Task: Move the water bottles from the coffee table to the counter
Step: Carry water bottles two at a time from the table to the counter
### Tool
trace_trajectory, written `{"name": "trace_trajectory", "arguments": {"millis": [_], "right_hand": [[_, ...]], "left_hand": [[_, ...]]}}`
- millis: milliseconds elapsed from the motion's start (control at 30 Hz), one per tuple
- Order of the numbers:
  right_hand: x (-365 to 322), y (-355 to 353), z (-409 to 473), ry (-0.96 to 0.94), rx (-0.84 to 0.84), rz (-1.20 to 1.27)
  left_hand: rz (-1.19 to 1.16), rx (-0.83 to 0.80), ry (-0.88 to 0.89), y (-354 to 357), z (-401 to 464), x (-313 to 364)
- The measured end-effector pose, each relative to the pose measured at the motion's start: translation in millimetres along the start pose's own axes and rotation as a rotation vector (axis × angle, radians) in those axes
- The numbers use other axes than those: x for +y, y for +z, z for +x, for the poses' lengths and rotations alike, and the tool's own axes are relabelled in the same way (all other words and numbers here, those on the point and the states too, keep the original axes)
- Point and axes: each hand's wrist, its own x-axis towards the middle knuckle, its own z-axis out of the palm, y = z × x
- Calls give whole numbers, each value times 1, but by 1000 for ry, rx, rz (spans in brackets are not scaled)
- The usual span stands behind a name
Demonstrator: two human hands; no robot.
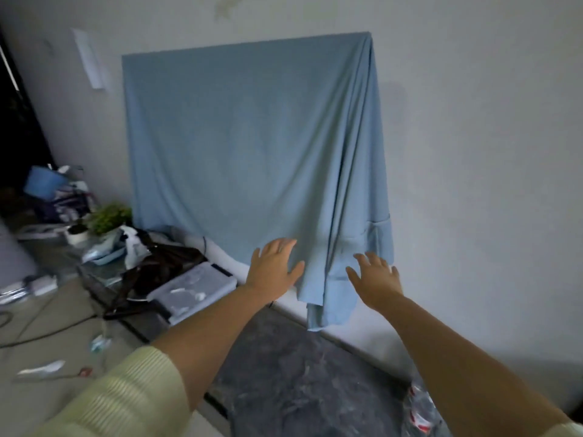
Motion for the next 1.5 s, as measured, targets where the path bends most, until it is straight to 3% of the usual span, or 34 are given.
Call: {"name": "trace_trajectory", "arguments": {"millis": [100,333,700,1000,1500], "right_hand": [[-61,23,-19,-79,-54,28],[-231,65,-81,-456,-168,59],[-426,88,-152,-944,-128,113],[-524,106,-126,-1185,-181,182],[-650,171,-111,-1359,-343,106]], "left_hand": [[45,16,-135,-24,-52,-52],[142,59,-500,-120,-204,-168],[301,168,-905,-217,-360,-250],[358,196,-1116,-235,-368,-301],[363,149,-1350,-226,-393,-378]]}}
